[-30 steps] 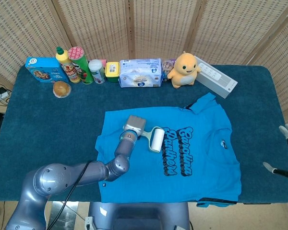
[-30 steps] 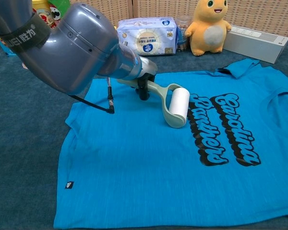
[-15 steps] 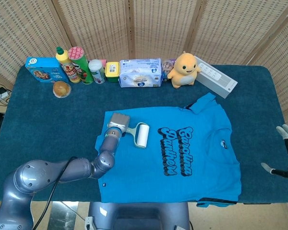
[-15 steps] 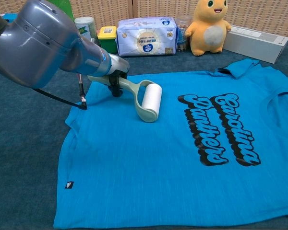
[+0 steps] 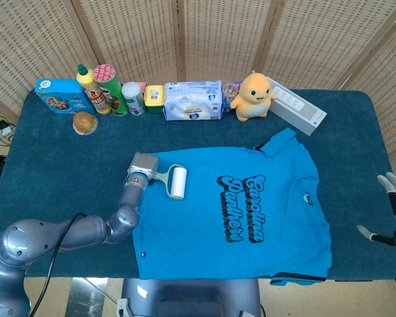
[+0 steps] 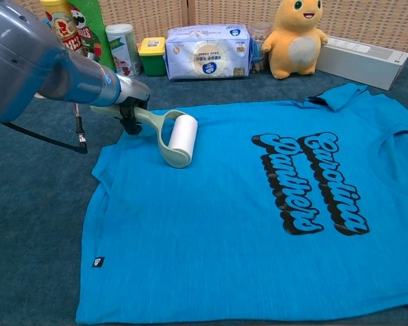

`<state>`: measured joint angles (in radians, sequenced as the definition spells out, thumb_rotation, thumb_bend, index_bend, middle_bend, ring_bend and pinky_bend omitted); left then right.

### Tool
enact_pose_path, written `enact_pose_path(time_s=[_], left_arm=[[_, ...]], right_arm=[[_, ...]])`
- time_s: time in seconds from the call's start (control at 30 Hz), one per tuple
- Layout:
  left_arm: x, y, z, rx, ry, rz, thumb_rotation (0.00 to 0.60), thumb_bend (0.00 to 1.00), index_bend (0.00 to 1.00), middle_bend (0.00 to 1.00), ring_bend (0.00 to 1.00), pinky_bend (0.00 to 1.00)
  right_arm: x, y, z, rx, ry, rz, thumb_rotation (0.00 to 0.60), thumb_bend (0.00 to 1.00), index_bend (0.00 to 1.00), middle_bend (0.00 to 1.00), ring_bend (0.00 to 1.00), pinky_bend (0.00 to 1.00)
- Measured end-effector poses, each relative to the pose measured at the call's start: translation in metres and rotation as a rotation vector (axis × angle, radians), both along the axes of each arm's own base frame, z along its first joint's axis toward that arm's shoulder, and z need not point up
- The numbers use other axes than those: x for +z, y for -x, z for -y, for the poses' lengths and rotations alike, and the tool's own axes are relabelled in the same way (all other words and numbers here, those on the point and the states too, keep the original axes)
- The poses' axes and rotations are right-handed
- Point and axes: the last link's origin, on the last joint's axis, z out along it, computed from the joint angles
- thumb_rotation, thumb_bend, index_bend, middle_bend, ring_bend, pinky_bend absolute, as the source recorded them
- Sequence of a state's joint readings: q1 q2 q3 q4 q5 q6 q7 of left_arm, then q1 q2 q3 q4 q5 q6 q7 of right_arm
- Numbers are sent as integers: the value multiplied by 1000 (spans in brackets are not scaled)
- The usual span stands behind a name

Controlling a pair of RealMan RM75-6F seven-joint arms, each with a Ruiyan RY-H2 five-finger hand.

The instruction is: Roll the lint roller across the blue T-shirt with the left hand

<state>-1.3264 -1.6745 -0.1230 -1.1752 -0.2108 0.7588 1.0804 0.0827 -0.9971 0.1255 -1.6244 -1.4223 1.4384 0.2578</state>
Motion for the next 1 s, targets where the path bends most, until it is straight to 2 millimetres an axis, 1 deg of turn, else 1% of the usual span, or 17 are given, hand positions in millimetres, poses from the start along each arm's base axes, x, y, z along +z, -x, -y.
enact_pose_path(time_s=[0.2, 0.37, 0.43, 0.47, 0.5, 0.53, 0.57, 0.6, 0.63, 0.67, 0.7, 0.77, 0.8, 0.87, 1.0], left_arm=[[11, 11, -1, 1, -18, -4, 600, 785, 1000, 979, 942, 1000], [19, 15, 0, -9, -26, -9, 600, 774, 1000, 978, 934, 1000], [21, 16, 1, -19, -24, -7, 600, 749, 1000, 933, 884, 998], [21, 16, 1, -25, -22, -7, 600, 722, 1000, 869, 828, 984], [22, 16, 1, -35, -18, -6, 600, 682, 991, 773, 758, 953], [22, 16, 2, -42, -14, -4, 600, 638, 942, 656, 663, 895], [23, 17, 2, -48, -7, -2, 600, 608, 884, 571, 590, 843], [23, 17, 4, -54, 5, -1, 600, 564, 756, 441, 472, 755], [23, 18, 5, -55, 15, -3, 600, 518, 598, 316, 361, 670], [23, 20, 7, -54, 23, -6, 600, 484, 486, 239, 294, 619], [24, 21, 8, -51, 32, -11, 600, 431, 325, 136, 207, 554], [24, 22, 10, -44, 43, -16, 600, 354, 121, 33, 94, 466], [25, 22, 11, -38, 51, -21, 600, 308, 44, 6, 41, 411], [26, 22, 14, -31, 64, -31, 600, 241, 0, 0, 1, 332], [31, 19, 19, -35, 74, -50, 600, 141, 0, 0, 0, 227]], right_arm=[[-1, -1, -1, 2, -2, -3, 600, 0, 0, 0, 0, 0], [-1, -1, -2, 3, -4, -5, 600, 0, 0, 0, 0, 0], [-1, -2, -2, 3, -5, -5, 600, 0, 0, 0, 0, 0], [-1, -2, -2, 3, -5, -6, 600, 0, 0, 0, 0, 0], [-1, -2, -2, 3, -4, -6, 600, 0, 0, 0, 0, 0], [-1, -2, -2, 4, -4, -6, 600, 0, 0, 0, 0, 0], [-1, -2, -2, 5, -4, -6, 600, 0, 0, 0, 0, 0], [-1, -2, -3, 6, -3, -7, 600, 0, 0, 0, 0, 0], [-1, -2, -3, 6, -3, -6, 600, 0, 0, 0, 0, 0], [-1, -3, -3, 7, -3, -6, 600, 0, 0, 0, 0, 0], [-1, -3, -3, 8, -3, -5, 600, 0, 0, 0, 0, 0], [-1, -3, -3, 9, -2, -5, 600, 0, 0, 0, 0, 0], [-1, -3, -3, 10, -2, -4, 600, 0, 0, 0, 0, 0], [-1, -3, -3, 11, -2, -4, 600, 0, 0, 0, 0, 0], [-1, -4, -4, 14, -4, -1, 600, 0, 0, 0, 0, 0]])
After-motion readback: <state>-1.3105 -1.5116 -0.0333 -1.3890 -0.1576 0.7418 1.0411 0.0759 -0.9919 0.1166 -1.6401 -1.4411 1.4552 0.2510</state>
